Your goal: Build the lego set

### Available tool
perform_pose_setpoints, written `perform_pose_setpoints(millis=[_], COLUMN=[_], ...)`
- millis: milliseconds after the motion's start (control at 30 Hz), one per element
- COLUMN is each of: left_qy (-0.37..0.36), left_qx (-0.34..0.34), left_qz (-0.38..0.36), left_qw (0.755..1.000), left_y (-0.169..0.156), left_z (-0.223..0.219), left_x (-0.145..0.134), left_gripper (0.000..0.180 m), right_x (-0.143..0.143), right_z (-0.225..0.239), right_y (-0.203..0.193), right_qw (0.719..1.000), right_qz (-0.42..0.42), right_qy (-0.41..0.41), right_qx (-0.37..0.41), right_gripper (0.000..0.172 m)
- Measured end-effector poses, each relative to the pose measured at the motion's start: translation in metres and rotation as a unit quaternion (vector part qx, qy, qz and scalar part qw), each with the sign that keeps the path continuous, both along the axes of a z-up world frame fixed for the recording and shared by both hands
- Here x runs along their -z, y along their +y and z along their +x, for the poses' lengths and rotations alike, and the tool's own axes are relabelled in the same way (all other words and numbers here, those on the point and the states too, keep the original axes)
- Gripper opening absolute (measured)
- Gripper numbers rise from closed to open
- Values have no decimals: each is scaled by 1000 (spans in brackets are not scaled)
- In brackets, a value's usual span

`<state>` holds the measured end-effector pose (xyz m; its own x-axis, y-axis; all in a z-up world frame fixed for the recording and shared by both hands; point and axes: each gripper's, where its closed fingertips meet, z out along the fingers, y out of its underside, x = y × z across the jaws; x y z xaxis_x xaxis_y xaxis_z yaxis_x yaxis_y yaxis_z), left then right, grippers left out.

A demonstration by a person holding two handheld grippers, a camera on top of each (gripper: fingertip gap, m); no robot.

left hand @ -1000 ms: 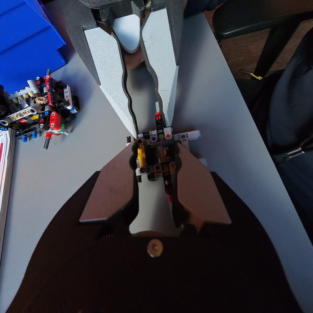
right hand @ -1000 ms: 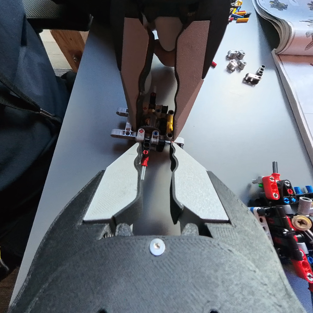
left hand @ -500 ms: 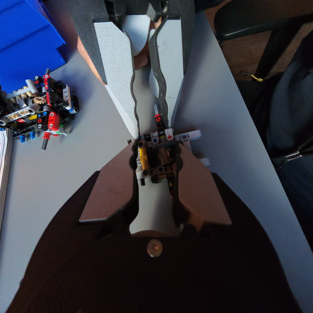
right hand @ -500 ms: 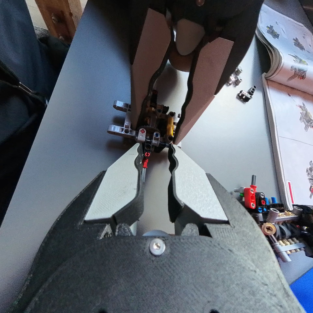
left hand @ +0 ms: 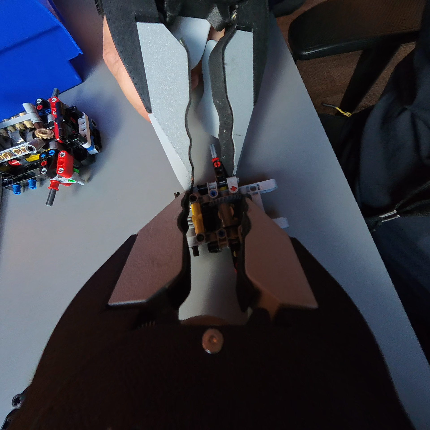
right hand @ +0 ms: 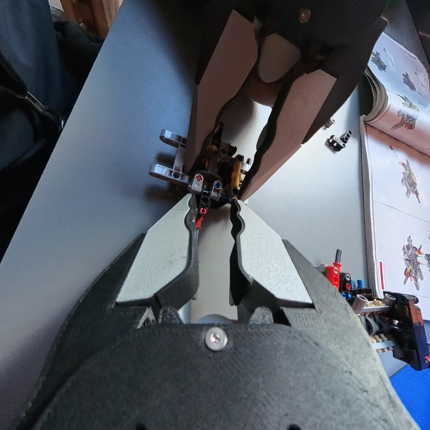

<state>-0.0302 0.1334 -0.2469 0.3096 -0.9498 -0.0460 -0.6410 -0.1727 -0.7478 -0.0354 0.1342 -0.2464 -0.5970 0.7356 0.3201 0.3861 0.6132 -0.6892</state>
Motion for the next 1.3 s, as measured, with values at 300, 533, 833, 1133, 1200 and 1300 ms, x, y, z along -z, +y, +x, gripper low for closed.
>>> perform_pose_setpoints(millis=[300,533,833,1133,1200,1300], left_qy=[4,6,17,24,25,26], left_qx=[2,3,8,10,11,14], left_qz=[4,2,3,6,4,-2], left_qw=[1000,1000,1000,1000,1000,1000], left_y=[0,0,-2,-4,-4,-5], left_z=[0,0,0,-1,-2,-2], left_x=[0,0,0,0,0,0], left_gripper=[41,40,40,41,41,40], right_x=[0,0,0,1,1,1], right_z=[0,0,0,0,-1,-1], right_y=[0,-1,-3,-3,-3,-4], right_qw=[1000,1000,1000,1000,1000,1000], right_qz=[-2,-10,-8,-8,-5,-1], right_qy=[-4,-7,-8,-7,-7,-7], right_qx=[-1,-1,-2,-3,-3,-4], right_gripper=[25,25,26,26,26,26])
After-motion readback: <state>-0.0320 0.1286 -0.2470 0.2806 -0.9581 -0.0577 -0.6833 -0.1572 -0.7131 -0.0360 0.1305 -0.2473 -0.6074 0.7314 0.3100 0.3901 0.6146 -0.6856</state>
